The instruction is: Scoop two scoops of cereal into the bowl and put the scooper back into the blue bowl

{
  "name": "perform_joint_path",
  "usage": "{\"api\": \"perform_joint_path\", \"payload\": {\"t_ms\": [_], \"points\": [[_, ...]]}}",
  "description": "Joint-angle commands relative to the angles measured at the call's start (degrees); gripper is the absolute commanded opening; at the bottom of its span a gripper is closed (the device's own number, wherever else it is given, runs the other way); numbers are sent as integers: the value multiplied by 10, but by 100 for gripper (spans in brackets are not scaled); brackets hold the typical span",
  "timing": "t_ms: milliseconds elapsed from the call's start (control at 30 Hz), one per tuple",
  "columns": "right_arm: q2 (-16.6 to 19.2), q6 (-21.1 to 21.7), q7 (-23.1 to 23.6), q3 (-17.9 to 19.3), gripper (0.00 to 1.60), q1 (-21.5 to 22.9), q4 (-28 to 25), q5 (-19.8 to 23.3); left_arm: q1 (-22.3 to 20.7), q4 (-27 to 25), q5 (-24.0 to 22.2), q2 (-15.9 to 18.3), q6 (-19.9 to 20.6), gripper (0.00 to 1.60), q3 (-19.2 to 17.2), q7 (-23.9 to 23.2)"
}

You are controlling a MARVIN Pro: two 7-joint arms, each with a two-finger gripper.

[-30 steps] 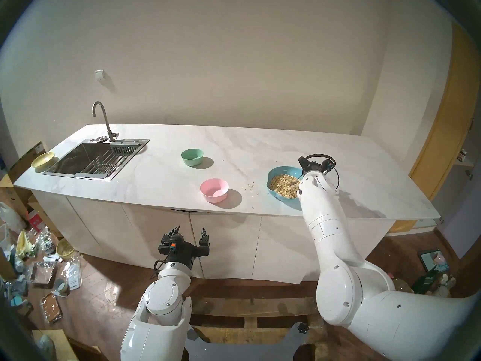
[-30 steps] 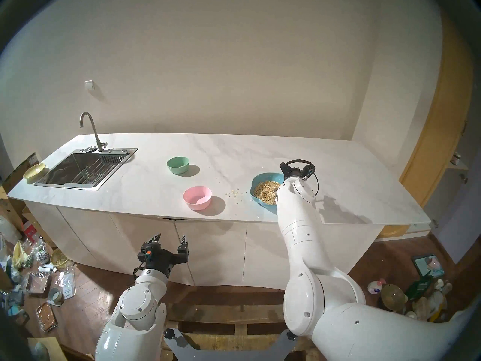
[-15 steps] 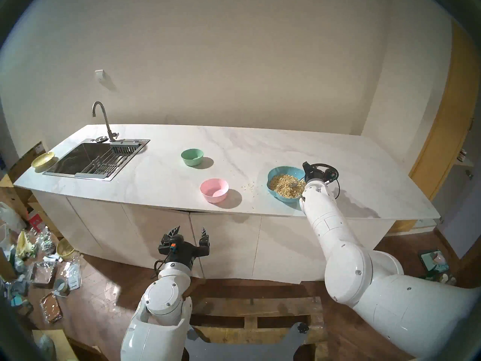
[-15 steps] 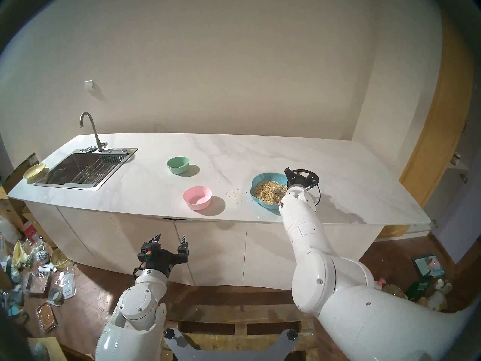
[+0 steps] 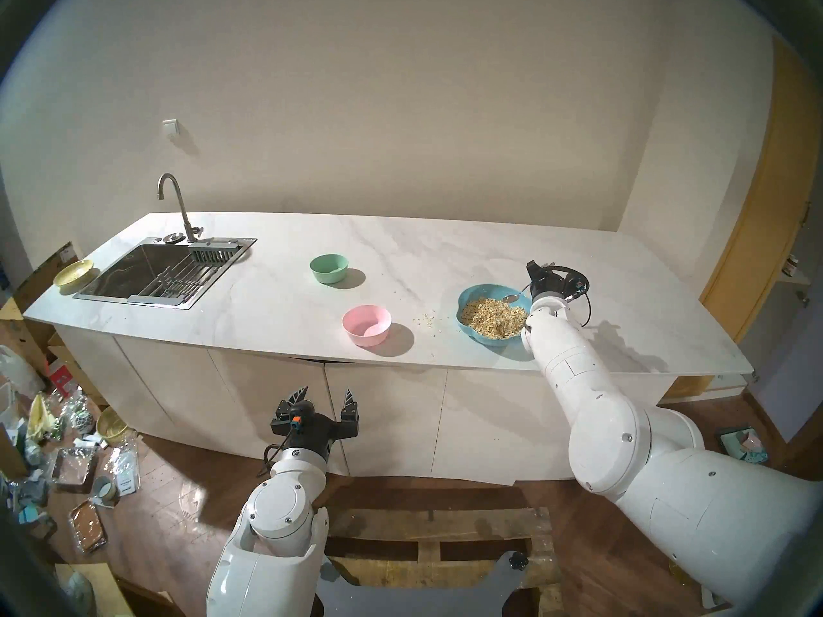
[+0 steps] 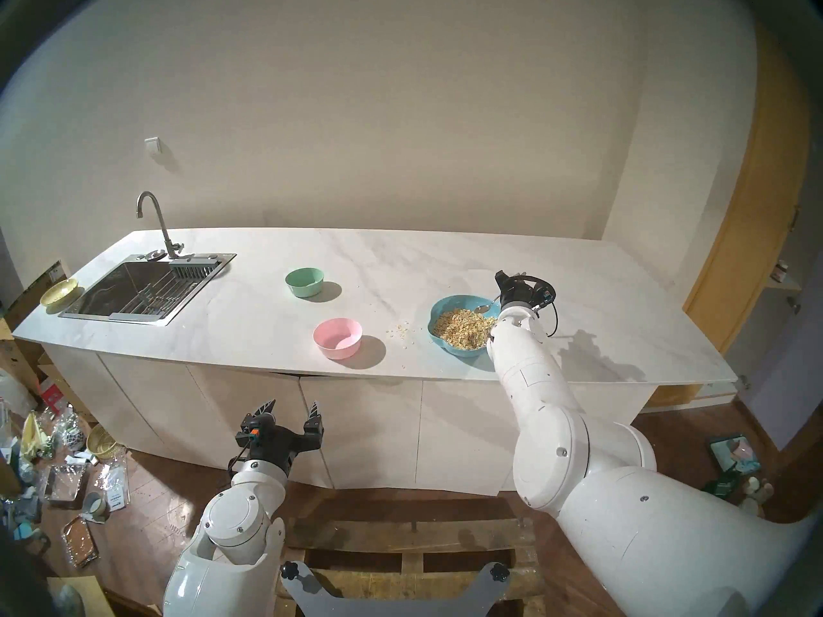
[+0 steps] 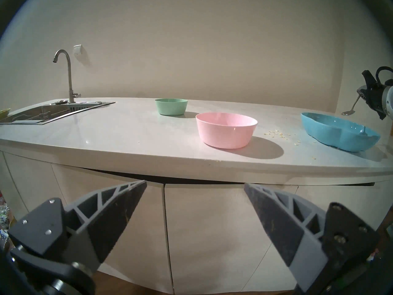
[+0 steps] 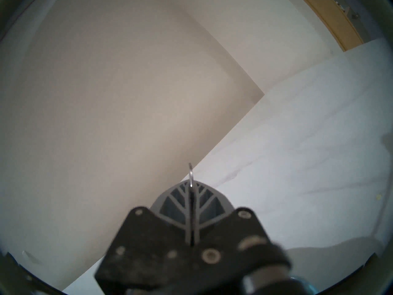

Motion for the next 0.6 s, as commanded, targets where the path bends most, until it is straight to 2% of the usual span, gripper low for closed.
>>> {"api": "perform_joint_path", "payload": {"t_ms": [0, 300, 567], "points": [[16, -37, 35, -18, 0, 25, 17, -17, -3, -15, -1, 0, -3, 160, 2, -2], [32, -52, 54, -36, 0, 41, 64, -29, -3, -15, -1, 0, -3, 160, 2, -2], [33, -74, 70, -36, 0, 41, 91, -29, -3, -15, -1, 0, -3, 160, 2, -3]]}}
